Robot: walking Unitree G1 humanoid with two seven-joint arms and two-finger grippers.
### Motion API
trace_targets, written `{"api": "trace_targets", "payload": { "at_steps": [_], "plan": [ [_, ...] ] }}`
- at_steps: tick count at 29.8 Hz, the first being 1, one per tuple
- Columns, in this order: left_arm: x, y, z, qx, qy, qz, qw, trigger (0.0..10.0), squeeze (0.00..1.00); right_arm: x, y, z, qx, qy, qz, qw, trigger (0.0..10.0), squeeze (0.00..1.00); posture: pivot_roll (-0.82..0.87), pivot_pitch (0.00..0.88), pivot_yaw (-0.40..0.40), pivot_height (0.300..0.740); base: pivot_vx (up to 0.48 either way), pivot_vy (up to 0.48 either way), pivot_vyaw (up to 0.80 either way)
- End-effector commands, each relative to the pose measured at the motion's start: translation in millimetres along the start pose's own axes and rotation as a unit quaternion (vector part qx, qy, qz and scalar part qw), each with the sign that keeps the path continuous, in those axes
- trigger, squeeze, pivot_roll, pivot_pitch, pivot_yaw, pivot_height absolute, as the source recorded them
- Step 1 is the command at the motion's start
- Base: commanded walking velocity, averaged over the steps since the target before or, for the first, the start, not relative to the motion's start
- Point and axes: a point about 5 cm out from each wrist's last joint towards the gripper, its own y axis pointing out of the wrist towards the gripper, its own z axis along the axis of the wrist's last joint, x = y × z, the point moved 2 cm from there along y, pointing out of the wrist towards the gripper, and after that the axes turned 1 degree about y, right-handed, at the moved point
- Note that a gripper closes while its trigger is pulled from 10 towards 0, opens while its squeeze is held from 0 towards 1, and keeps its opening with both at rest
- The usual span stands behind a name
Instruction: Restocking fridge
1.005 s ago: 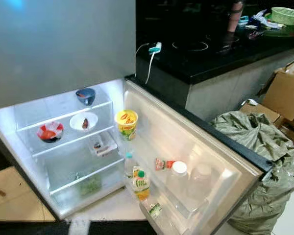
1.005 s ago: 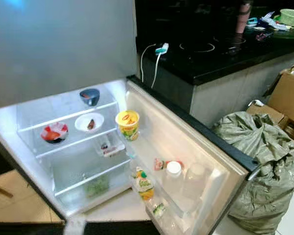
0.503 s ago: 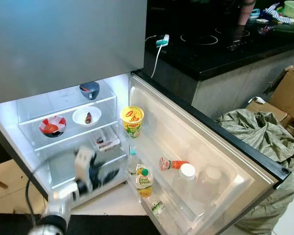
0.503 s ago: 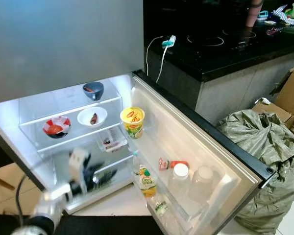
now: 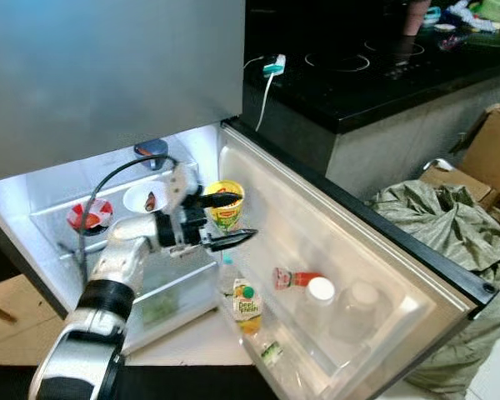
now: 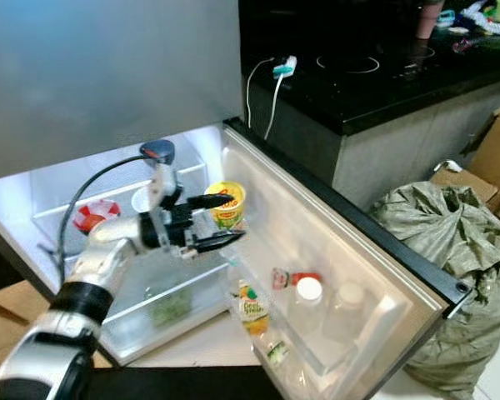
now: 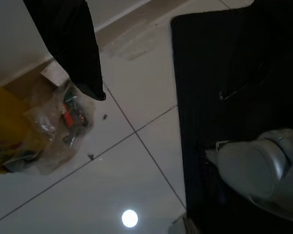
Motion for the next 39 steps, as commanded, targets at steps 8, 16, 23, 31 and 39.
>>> {"api": "trace_targets", "payload": {
  "at_steps": [8, 16, 23, 31, 39],
  "plan": [
    [16.8, 19.3, -17.4, -0.076, 0.012, -0.082, 0.994, 10.0, 0.0, -1.0, -0.7, -9.0, -0.012, 0.024, -0.004, 1.0, 10.0, 0.0, -0.17, 0.032, 0.054, 0.74, 0.0, 0.0, -0.58],
    [16.5, 31.6, -24.3, -0.121, 0.033, -0.106, 0.986, 10.0, 0.0, 1.6, -1.8, -14.8, -0.016, 0.036, -0.01, 0.999, 10.0, 0.0, -0.19, 0.045, 0.067, 0.74, 0.0, 0.0, 0.0],
    [29.4, 41.4, -36.2, -0.158, 0.036, -0.15, 0.975, 10.0, 0.0, 2.2, -2.7, -20.2, -0.021, 0.039, -0.01, 0.999, 10.0, 0.0, -0.2, 0.064, 0.073, 0.74, 0.0, 0.0, 0.0],
    [30.3, 50.1, -42.9, -0.184, 0.064, -0.142, 0.97, 10.0, 0.0, 2.4, -3.5, -25.0, -0.024, 0.038, -0.011, 0.999, 10.0, 0.0, -0.21, 0.076, 0.072, 0.74, 0.0, 0.0, 0.0],
    [19.1, 59.2, -39.2, -0.202, 0.094, -0.094, 0.97, 10.0, 0.0, 1.5, -4.3, -29.6, -0.026, 0.039, -0.011, 0.999, 10.0, 0.0, -0.22, 0.097, 0.08, 0.74, 0.0, 0.0, 0.0]
  ]
}}
